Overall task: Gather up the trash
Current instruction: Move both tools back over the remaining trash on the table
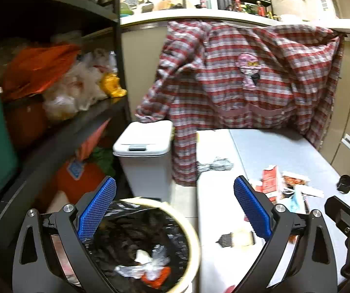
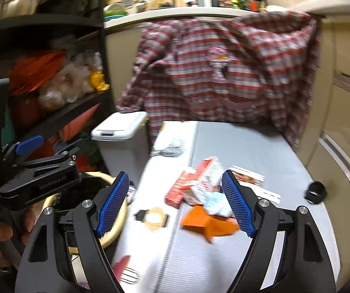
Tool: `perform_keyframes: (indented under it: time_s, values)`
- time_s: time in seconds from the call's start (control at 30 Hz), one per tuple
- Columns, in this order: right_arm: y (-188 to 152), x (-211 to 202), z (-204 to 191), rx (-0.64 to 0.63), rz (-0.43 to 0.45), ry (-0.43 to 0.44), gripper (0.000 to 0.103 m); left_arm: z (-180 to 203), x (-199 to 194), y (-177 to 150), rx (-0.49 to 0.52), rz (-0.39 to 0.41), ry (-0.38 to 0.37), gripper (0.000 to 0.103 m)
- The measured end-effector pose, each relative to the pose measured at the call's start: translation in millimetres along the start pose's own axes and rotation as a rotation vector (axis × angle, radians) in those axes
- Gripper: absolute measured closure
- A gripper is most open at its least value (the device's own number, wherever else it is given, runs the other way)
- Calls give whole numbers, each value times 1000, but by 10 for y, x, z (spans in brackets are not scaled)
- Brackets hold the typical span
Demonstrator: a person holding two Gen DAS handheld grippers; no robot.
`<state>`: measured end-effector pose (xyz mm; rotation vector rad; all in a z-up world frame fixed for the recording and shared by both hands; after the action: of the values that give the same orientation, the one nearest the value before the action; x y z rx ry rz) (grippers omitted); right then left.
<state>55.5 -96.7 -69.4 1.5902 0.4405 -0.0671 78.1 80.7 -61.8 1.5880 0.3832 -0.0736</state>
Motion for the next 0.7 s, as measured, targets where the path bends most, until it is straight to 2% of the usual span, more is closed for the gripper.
perform_keyframes:
  time_s: [0.33, 0.53, 0.7]
  values:
    - [-240, 17, 799, 89, -18, -157, 25, 649, 178, -73, 27, -18, -95, 9]
    - [-440, 164, 1054, 120, -53, -178, 25, 843, 291, -121, 37, -32, -112, 9]
    - [-512, 342, 1061, 126, -62, -169, 25, 830, 347, -120, 29, -34, -92, 9]
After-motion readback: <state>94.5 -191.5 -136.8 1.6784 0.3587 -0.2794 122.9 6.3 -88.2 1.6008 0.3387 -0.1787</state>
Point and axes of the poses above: each gripper's, at about its wrist camera, not at the fingertips, and x roughly the way its jaws point, z to its right, y to its top, the point moved 2 cm from there along x, roughly the way its jaws point, and after that the axes turned 11 degrees about z, right-handed, at the moved point
